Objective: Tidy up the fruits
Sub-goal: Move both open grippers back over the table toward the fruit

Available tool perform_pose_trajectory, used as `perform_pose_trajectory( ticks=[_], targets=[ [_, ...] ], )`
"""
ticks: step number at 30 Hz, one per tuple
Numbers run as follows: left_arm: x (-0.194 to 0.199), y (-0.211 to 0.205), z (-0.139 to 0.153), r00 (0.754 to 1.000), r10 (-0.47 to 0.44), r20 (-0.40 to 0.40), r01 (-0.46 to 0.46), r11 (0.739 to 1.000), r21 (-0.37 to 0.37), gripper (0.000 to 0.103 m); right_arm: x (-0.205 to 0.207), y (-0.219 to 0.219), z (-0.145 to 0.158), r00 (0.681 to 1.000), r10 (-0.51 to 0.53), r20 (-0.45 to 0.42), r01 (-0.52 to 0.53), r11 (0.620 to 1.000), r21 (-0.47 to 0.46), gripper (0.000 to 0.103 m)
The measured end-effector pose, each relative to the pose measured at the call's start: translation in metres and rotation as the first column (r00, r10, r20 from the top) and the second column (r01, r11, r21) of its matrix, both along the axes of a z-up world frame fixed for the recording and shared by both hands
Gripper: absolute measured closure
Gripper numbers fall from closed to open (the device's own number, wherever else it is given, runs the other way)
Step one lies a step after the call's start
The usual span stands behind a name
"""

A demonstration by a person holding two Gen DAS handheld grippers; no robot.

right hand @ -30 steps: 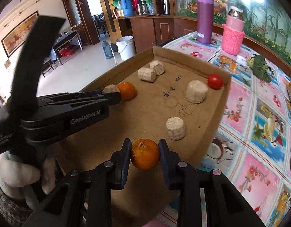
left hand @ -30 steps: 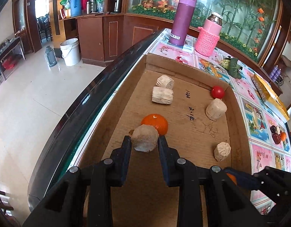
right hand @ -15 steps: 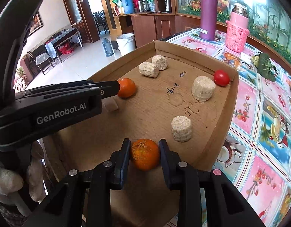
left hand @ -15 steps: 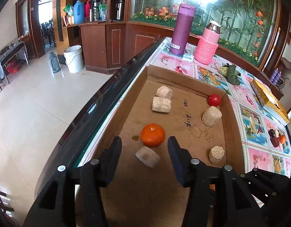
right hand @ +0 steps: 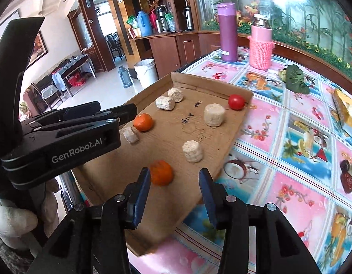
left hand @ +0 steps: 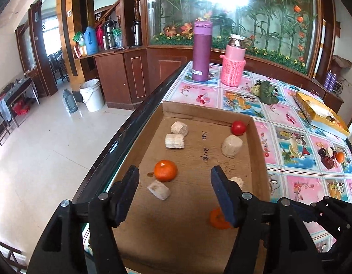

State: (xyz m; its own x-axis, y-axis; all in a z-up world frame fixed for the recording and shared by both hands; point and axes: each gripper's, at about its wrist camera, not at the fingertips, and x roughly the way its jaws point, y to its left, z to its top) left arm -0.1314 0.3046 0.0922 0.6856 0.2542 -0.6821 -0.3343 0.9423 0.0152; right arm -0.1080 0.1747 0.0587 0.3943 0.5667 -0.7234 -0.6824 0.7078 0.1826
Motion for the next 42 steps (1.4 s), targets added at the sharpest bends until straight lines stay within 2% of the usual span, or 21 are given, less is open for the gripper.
perform_pose_trajectory(
  ticks=[11, 13, 17, 28, 34, 42],
  targets=[
    [0.001, -0.050, 0.011, 0.997, -0.077, -0.004, 0.077, 0.994, 0.074, 0.037, 0.005, -0.065, 0.002, 0.994, -0.110, -0.007, 0.110, 0.994, 0.026, 0.052],
    [0.002, -0.061, 0.013, 0.996, -0.093, -0.007, 0.093, 0.992, 0.090, 0.033, 0.006, -0.077, 0.003, 0.992, -0.127, -0.008, 0.128, 0.991, 0.029, 0.052],
    [0.003, -0.080, 0.017, 0.992, -0.124, -0.007, 0.124, 0.985, 0.121, 0.032, 0.008, -0.103, 0.002, 0.986, -0.168, -0.001, 0.168, 0.986, 0.021, 0.052],
    [0.010, -0.117, 0.014, 0.979, -0.199, -0.039, 0.203, 0.971, 0.130, 0.031, 0.020, -0.171, 0.000, 0.955, -0.295, -0.003, 0.295, 0.955, 0.026, 0.049],
    [0.016, -0.128, 0.008, 0.968, -0.243, -0.059, 0.247, 0.965, 0.083, 0.031, 0.026, -0.228, -0.001, 0.917, -0.399, 0.003, 0.399, 0.917, 0.011, 0.047],
    [0.031, -0.142, -0.011, 0.950, -0.295, -0.099, 0.297, 0.955, 0.001, 0.031, 0.039, -0.315, -0.003, 0.822, -0.570, 0.000, 0.569, 0.821, -0.048, 0.047]
  ],
)
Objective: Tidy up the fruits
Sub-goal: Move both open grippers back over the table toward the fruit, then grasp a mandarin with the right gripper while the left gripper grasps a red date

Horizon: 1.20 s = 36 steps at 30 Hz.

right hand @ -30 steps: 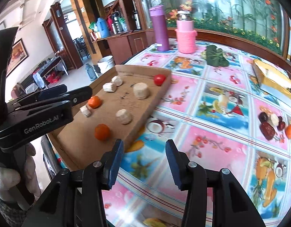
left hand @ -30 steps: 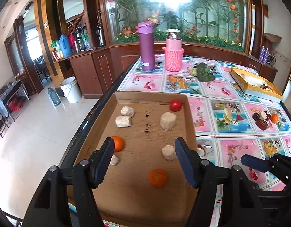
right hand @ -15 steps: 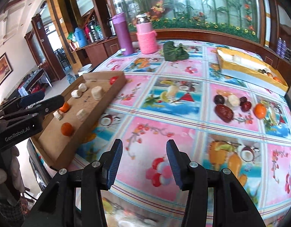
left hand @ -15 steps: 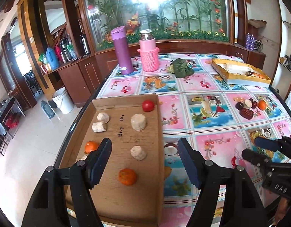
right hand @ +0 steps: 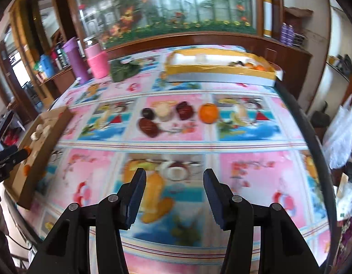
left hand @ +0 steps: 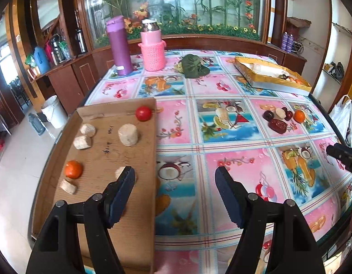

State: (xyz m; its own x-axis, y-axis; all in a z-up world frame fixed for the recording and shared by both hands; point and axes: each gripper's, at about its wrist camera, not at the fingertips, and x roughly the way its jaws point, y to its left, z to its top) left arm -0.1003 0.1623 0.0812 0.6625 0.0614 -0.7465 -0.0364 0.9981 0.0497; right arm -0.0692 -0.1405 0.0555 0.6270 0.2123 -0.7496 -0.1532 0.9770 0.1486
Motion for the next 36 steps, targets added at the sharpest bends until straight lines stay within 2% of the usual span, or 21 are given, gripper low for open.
perform_pose_trajectory(
  ticks=[8, 13, 19, 26, 32, 33, 34, 35, 36],
  targets=[
    [0.032, -0.040, -0.002, 0.994, -0.104, -0.025, 0.102, 0.993, -0.059, 0.031, 0.025, -0.033, 0.002, 0.998, -0.070, 0.001, 0.070, 0.997, -0.030, 0.047],
    [0.065, -0.083, -0.012, 0.976, -0.210, -0.054, 0.203, 0.974, -0.104, 0.031, 0.072, -0.040, 0.003, 0.995, -0.097, -0.011, 0.098, 0.994, 0.057, 0.048],
    [0.103, -0.127, -0.033, 0.956, -0.283, -0.076, 0.272, 0.954, -0.125, 0.031, 0.120, -0.040, -0.016, 0.989, -0.143, -0.042, 0.147, 0.981, 0.126, 0.048],
    [0.142, -0.161, -0.056, 0.941, -0.323, -0.096, 0.309, 0.941, -0.142, 0.032, 0.135, -0.035, -0.037, 0.990, -0.124, -0.061, 0.131, 0.980, 0.149, 0.048],
    [0.150, -0.180, -0.068, 0.928, -0.357, -0.103, 0.343, 0.930, -0.135, 0.032, 0.137, -0.036, -0.045, 0.992, -0.110, -0.063, 0.119, 0.979, 0.167, 0.048],
    [0.151, -0.183, -0.069, 0.926, -0.362, -0.104, 0.348, 0.928, -0.134, 0.032, 0.136, -0.037, -0.045, 0.992, -0.109, -0.061, 0.118, 0.979, 0.169, 0.048],
    [0.150, -0.185, -0.071, 0.924, -0.368, -0.104, 0.354, 0.926, -0.132, 0.041, 0.136, -0.036, -0.045, 0.992, -0.108, -0.057, 0.117, 0.979, 0.169, 0.049],
    [0.148, -0.187, -0.072, 0.926, -0.365, -0.095, 0.355, 0.929, -0.109, 0.044, 0.136, -0.036, -0.045, 0.992, -0.111, -0.054, 0.118, 0.980, 0.162, 0.054],
    [0.147, -0.189, -0.072, 0.926, -0.367, -0.090, 0.359, 0.929, -0.089, 0.059, 0.136, -0.037, -0.046, 0.992, -0.111, -0.052, 0.118, 0.981, 0.156, 0.059]
  ],
)
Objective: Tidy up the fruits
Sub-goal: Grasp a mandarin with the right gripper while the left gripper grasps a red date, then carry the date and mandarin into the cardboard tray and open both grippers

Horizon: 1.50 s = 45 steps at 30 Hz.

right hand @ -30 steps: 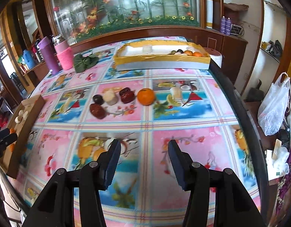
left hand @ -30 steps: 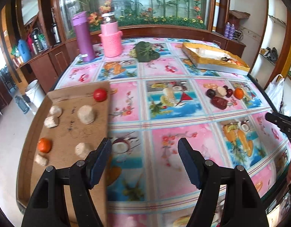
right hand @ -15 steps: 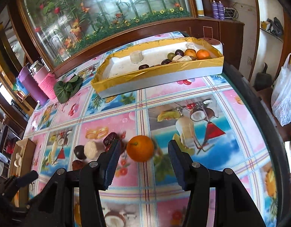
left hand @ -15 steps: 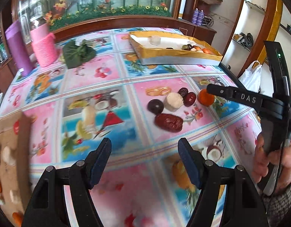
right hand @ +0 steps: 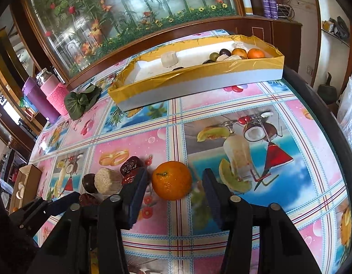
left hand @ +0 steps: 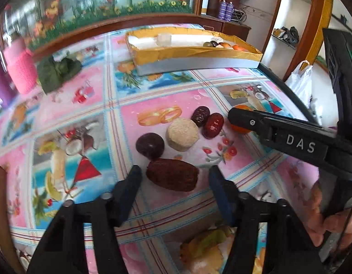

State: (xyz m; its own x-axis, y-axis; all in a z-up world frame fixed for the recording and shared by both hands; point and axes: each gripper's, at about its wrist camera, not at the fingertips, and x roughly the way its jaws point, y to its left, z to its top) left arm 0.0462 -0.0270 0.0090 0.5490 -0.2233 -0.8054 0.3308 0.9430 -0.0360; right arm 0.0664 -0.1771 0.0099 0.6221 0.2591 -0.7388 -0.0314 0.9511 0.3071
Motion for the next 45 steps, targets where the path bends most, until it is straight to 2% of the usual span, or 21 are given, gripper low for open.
perform_pose_trajectory(
  ticks=[2, 10, 13, 18, 21, 25, 30, 35, 38, 41, 45],
  targets=[
    [-0.004, -0.002, 0.000, 1.000, -0.014, 0.008, 0.014, 1.000, 0.009, 0.059, 0.000, -0.001, -0.001, 1.000, 0.006, 0.001, -0.006, 1.000, 0.022, 0.066],
    [-0.031, 0.014, 0.028, 0.998, 0.002, 0.061, 0.000, 1.000, -0.024, 0.059, -0.005, 0.000, 0.000, 1.000, -0.001, 0.009, 0.000, 0.999, 0.039, 0.067],
    [-0.046, 0.034, 0.045, 0.996, 0.028, 0.082, -0.024, 0.998, -0.050, 0.059, -0.011, 0.001, 0.006, 1.000, -0.001, 0.018, 0.001, 0.999, 0.044, 0.067],
    [-0.070, 0.092, 0.065, 0.989, 0.126, 0.081, -0.115, 0.985, -0.125, 0.059, -0.033, 0.016, 0.033, 0.998, 0.031, 0.059, -0.033, 0.999, 0.034, 0.067],
    [-0.088, 0.137, 0.073, 0.972, 0.215, 0.095, -0.201, 0.970, -0.140, 0.058, -0.048, 0.038, 0.053, 0.993, 0.081, 0.090, -0.083, 0.996, 0.014, 0.067],
    [-0.112, 0.211, 0.079, 0.921, 0.374, 0.112, -0.358, 0.923, -0.140, 0.058, -0.066, 0.082, 0.075, 0.977, 0.178, 0.121, -0.179, 0.984, 0.001, 0.066],
    [-0.143, 0.299, 0.070, 0.833, 0.548, 0.077, -0.538, 0.835, -0.113, 0.058, -0.087, 0.160, 0.086, 0.934, 0.332, 0.133, -0.331, 0.943, -0.023, 0.066],
    [-0.172, 0.354, 0.051, 0.764, 0.643, 0.051, -0.641, 0.766, -0.059, 0.058, -0.110, 0.239, 0.078, 0.872, 0.477, 0.112, -0.478, 0.878, -0.015, 0.066],
    [-0.182, 0.370, 0.042, 0.748, 0.663, 0.033, -0.662, 0.749, -0.036, 0.058, -0.127, 0.283, 0.071, 0.825, 0.557, 0.096, -0.559, 0.829, -0.010, 0.066],
    [-0.187, 0.375, 0.035, 0.745, 0.666, 0.036, -0.666, 0.746, -0.002, 0.058, -0.148, 0.325, 0.061, 0.775, 0.627, 0.079, -0.626, 0.778, -0.041, 0.066],
    [-0.188, 0.376, 0.027, 0.742, 0.669, 0.040, -0.670, 0.742, 0.024, 0.058, -0.171, 0.356, 0.046, 0.723, 0.689, 0.044, -0.687, 0.724, -0.055, 0.066]
  ],
)
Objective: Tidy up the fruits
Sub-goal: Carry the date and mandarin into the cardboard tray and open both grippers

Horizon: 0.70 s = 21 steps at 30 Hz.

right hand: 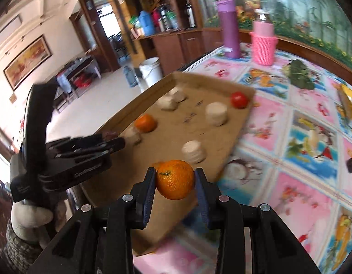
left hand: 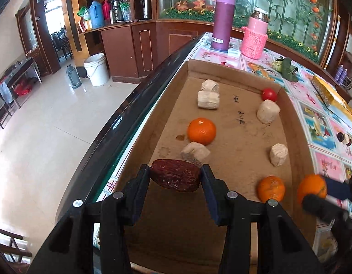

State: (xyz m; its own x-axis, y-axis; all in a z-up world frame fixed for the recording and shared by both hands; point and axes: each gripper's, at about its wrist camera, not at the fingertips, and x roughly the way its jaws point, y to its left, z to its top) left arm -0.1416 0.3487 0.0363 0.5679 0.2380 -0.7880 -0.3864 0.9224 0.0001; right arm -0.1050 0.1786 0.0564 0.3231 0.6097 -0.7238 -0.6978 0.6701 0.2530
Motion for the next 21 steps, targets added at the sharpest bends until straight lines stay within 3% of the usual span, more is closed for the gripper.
perform_pose_trajectory(
  ticks=[5, 15, 21],
  targets=[
    [-0.001, 0.004, -0.008, 1.000, 0.010, -0.010, -0.010, 1.000, -0.007, 0.058, -0.022, 0.022, -0.014, 0.998, 0.059, 0.002, -0.059, 0.997, -0.051, 0.066],
    [-0.006, 0.007, 0.000, 0.999, 0.020, 0.026, -0.020, 1.000, -0.017, 0.058, -0.026, 0.040, -0.029, 0.997, 0.073, 0.028, -0.070, 0.993, -0.099, 0.064],
    [-0.012, 0.000, 0.015, 0.998, 0.020, 0.067, -0.021, 1.000, 0.018, 0.050, -0.033, 0.041, -0.027, 0.996, 0.081, 0.044, -0.076, 0.992, -0.102, 0.064]
  ],
)
